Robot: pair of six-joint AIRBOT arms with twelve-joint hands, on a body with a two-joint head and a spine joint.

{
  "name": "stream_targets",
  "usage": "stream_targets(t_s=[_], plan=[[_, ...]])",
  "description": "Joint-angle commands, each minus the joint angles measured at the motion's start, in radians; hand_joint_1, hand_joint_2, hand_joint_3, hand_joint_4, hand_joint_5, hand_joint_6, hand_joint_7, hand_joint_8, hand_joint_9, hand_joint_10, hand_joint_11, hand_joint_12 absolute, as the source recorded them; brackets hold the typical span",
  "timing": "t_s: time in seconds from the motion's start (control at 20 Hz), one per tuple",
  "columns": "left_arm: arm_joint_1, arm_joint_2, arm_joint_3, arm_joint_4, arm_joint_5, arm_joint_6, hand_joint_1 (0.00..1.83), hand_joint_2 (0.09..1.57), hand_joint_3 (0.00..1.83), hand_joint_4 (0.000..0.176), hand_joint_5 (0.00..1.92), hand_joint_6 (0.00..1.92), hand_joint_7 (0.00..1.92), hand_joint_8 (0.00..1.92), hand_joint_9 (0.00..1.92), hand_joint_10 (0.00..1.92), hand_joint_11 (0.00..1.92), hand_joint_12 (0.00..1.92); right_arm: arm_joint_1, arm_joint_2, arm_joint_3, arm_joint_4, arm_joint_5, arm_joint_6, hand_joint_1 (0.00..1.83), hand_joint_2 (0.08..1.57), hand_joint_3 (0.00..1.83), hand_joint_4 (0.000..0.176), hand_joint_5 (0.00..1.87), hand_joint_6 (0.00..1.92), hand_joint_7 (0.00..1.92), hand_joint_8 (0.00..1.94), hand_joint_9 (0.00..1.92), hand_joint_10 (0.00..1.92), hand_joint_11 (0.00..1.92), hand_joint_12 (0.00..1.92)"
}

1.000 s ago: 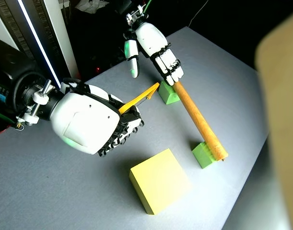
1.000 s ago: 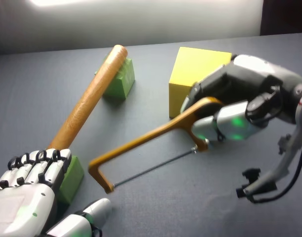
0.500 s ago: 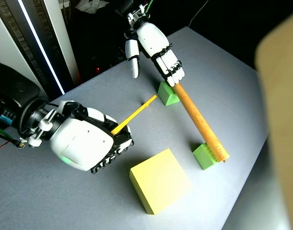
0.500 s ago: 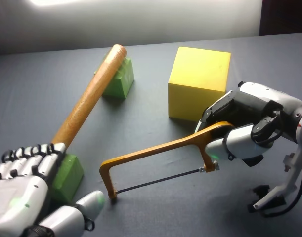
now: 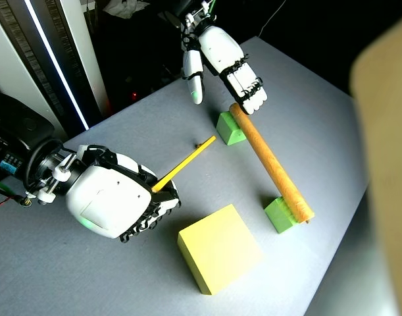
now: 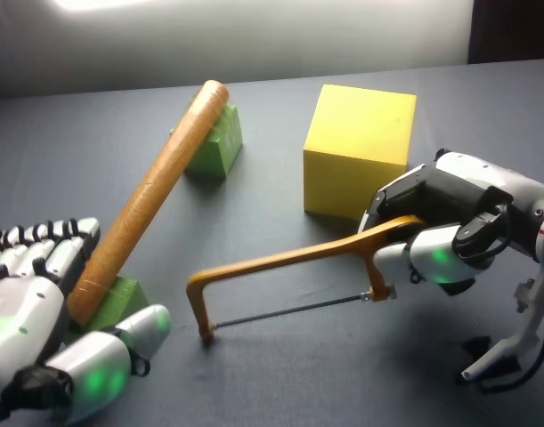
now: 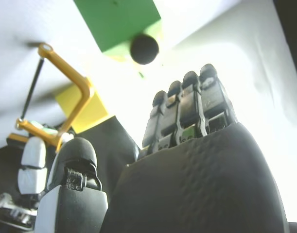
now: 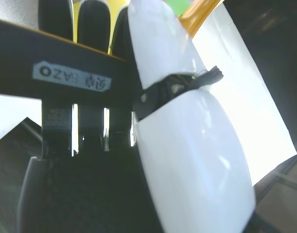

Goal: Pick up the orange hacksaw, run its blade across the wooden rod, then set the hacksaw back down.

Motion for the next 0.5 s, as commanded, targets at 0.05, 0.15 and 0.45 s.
stream_targets(t_s=[0.05,0.15,0.45], plan=[[-0.026,0.029,-0.002,0.070,-0.050,0.011,0.00,1.26,0.00,0.000,0.02,0.00,0.02,0.00,0.00,0.00,0.00,0.00,0.001,0.006,0.003,-0.040,0.044,0.011,1.23,1.03,0.00,0.000,0.71,0.05,0.77,0.02,0.81,0.02,0.54,0.71],[-0.051,0.058,-0.013,0.070,-0.014,0.032,0.00,1.26,0.00,0.000,0.02,0.00,0.03,0.00,0.00,0.00,0.00,0.00,-0.004,0.007,0.003,-0.040,0.037,0.011,1.22,1.02,0.00,0.000,0.69,0.01,0.76,0.00,0.80,0.00,0.49,0.75],[-0.127,0.116,-0.047,0.074,0.112,0.103,0.00,1.26,0.00,0.000,0.03,0.01,0.04,0.01,0.00,0.00,0.00,0.00,-0.010,0.031,-0.021,-0.048,0.004,0.004,1.19,1.03,0.00,0.000,0.63,0.00,0.72,0.00,0.75,0.00,0.40,0.81]])
